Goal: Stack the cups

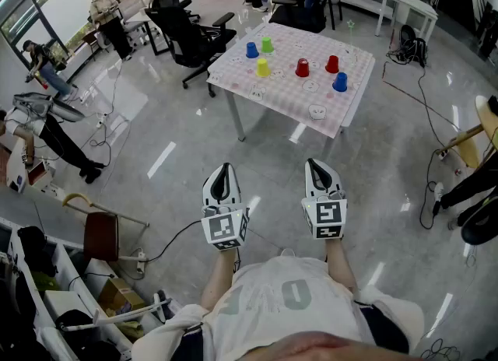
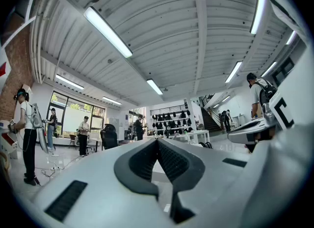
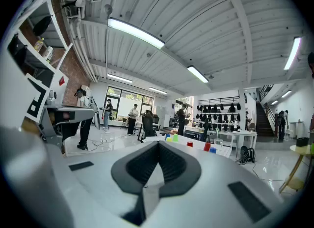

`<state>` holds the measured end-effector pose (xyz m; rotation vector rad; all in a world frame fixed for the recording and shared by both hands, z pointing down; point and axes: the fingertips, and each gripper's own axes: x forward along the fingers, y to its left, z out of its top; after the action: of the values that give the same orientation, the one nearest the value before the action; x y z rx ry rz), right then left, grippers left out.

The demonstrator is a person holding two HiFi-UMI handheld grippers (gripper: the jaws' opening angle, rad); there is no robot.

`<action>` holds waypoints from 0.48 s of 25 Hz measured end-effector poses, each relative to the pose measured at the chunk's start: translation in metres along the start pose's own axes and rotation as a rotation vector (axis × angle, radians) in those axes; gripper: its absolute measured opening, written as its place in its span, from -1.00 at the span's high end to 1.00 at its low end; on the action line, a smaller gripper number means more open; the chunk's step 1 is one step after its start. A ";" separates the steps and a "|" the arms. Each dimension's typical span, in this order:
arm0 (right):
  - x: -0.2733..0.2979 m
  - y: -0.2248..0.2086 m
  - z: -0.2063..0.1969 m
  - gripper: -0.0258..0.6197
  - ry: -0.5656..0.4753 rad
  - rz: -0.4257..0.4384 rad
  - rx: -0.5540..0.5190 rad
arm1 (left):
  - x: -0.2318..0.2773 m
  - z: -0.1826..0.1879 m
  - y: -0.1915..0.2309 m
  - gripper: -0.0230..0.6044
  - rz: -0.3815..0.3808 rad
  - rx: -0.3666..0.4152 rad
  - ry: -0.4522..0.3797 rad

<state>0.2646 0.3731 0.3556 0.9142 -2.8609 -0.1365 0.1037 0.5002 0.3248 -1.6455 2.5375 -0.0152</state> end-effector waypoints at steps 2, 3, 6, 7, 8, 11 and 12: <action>0.000 0.000 -0.002 0.83 0.001 0.007 0.008 | -0.001 -0.002 0.003 0.84 0.012 -0.003 0.002; -0.001 -0.001 -0.004 0.83 0.003 0.009 0.012 | -0.001 -0.003 0.003 0.84 0.016 -0.002 0.003; -0.003 -0.002 -0.009 0.83 0.013 0.013 0.017 | -0.002 -0.004 0.003 0.84 0.022 0.003 0.006; -0.003 -0.002 -0.011 0.83 0.016 0.014 0.017 | -0.002 -0.004 0.004 0.84 0.024 0.003 0.007; -0.003 -0.002 -0.012 0.83 0.018 0.016 0.017 | -0.002 -0.005 0.004 0.84 0.027 0.001 0.007; 0.000 -0.002 -0.013 0.83 0.022 0.025 0.018 | 0.002 -0.007 0.006 0.84 0.033 -0.002 0.010; 0.001 -0.002 -0.014 0.83 0.021 0.026 0.020 | 0.003 -0.008 0.007 0.84 0.033 -0.002 0.013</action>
<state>0.2676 0.3704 0.3688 0.8769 -2.8586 -0.0952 0.0955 0.4994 0.3320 -1.6093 2.5740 -0.0206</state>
